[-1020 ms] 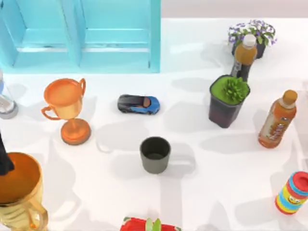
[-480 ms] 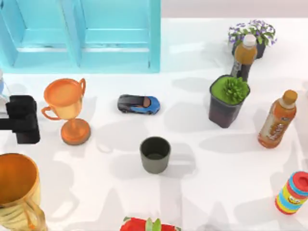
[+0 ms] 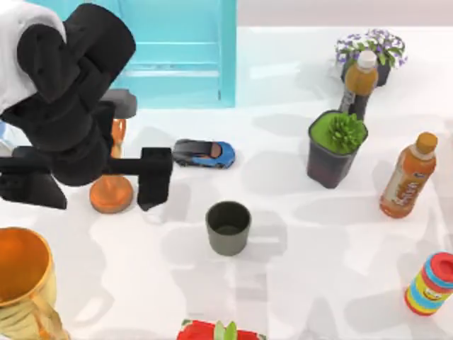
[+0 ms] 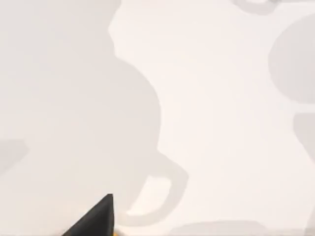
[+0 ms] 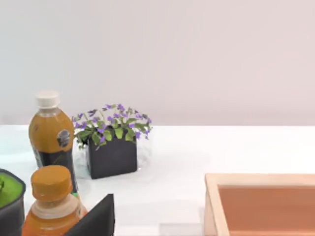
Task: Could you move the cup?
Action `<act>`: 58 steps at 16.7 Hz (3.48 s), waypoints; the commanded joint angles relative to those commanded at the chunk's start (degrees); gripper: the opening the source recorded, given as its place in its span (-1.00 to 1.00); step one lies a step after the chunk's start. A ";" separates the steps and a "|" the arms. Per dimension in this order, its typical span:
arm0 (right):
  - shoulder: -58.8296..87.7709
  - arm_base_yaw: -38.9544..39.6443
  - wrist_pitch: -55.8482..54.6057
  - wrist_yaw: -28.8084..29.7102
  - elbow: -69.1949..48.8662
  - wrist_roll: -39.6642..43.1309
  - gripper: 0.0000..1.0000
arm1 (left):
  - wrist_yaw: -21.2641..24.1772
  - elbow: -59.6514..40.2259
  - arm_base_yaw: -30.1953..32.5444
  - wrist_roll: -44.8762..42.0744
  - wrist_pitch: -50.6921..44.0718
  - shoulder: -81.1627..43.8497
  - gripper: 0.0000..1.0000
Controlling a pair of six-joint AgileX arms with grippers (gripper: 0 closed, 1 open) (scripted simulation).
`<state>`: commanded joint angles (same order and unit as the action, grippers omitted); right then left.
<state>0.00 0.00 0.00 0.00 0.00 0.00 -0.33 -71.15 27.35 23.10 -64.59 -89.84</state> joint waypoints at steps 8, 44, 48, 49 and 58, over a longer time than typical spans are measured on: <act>0.00 0.00 0.00 0.00 0.00 0.00 1.00 | 0.78 -31.87 14.17 15.77 -15.41 -29.11 1.00; 0.00 0.00 0.00 0.00 0.00 0.00 1.00 | 0.45 -24.84 18.31 20.87 5.31 -36.97 -0.51; 0.00 0.00 0.00 0.00 0.00 0.00 1.00 | 0.45 -24.84 18.31 20.87 5.31 -36.97 -1.00; 0.00 0.00 0.00 0.00 0.00 0.00 1.00 | 0.45 -24.84 18.31 20.87 5.31 -36.97 -1.00; 0.00 0.00 0.00 0.00 0.00 0.00 1.00 | 0.63 -24.46 17.89 20.35 5.30 -36.20 -1.00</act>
<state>0.00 0.00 0.00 0.00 0.00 0.00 0.30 -95.61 45.23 43.45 -59.28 -126.03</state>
